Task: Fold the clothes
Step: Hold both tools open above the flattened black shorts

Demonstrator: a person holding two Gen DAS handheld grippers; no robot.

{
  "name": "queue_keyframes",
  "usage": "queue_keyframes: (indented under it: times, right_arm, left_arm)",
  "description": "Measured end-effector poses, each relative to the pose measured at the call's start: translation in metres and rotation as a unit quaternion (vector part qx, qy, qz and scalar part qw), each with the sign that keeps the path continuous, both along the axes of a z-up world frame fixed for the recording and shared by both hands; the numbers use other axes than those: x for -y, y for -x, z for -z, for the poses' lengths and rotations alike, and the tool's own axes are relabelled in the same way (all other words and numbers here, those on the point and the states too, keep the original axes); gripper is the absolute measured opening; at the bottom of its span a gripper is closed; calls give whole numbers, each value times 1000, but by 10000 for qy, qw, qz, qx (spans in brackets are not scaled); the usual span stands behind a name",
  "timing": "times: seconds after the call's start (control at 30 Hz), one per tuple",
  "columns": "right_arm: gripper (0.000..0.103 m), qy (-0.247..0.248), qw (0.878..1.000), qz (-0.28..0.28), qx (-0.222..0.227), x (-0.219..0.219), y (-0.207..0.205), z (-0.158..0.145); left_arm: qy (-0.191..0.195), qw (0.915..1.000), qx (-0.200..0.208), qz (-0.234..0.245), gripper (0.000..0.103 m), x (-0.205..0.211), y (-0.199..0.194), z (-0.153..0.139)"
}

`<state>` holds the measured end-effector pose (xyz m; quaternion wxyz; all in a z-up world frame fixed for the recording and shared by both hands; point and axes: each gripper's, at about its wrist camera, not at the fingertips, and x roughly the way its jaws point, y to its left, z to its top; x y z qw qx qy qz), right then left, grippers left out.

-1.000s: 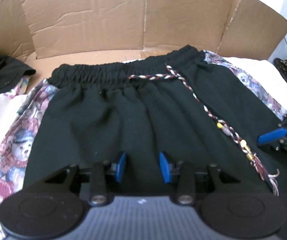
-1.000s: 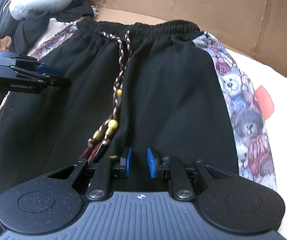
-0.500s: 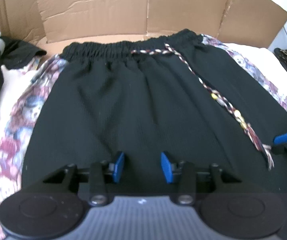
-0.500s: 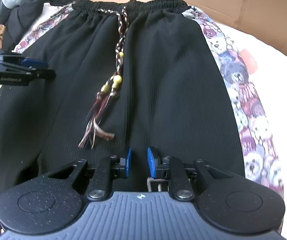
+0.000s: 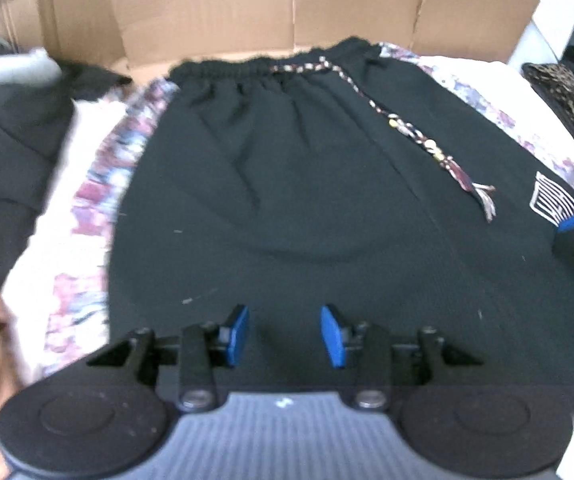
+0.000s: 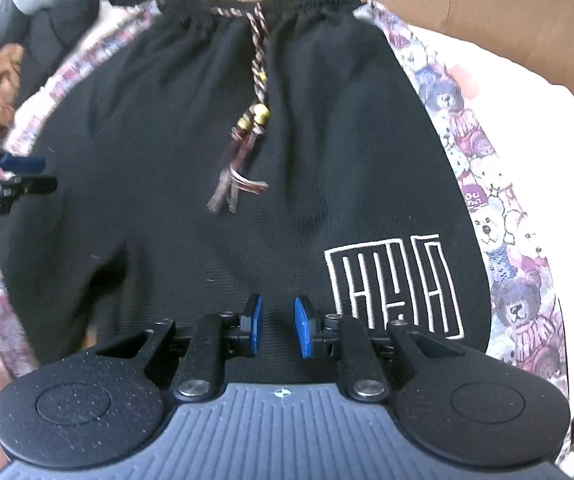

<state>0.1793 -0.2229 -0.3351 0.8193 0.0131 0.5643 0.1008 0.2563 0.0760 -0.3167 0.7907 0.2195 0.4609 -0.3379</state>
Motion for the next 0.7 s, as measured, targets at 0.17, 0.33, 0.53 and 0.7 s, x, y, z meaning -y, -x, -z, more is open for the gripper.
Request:
queue_keyframes:
  times: [0.17,0.33,0.53,0.7]
  right_arm:
    - [25,-299,9971,383,580,4,15,-22]
    - [26,-343,9963,333,707,6,20,-29]
    - [26,-453,9966,240,645,5,30,-34]
    - [27,-434,9968,223,627,6,39,-42]
  left_arm:
    - [117,9987,112,-489,43,-44,10,-26]
    - [160,9940,284,-1045,40,-83,23,-42]
    - [343,9883,602,-1359,38,-108,37,-66]
    - [213,9903,583,-1245,38,-121,36,-81]
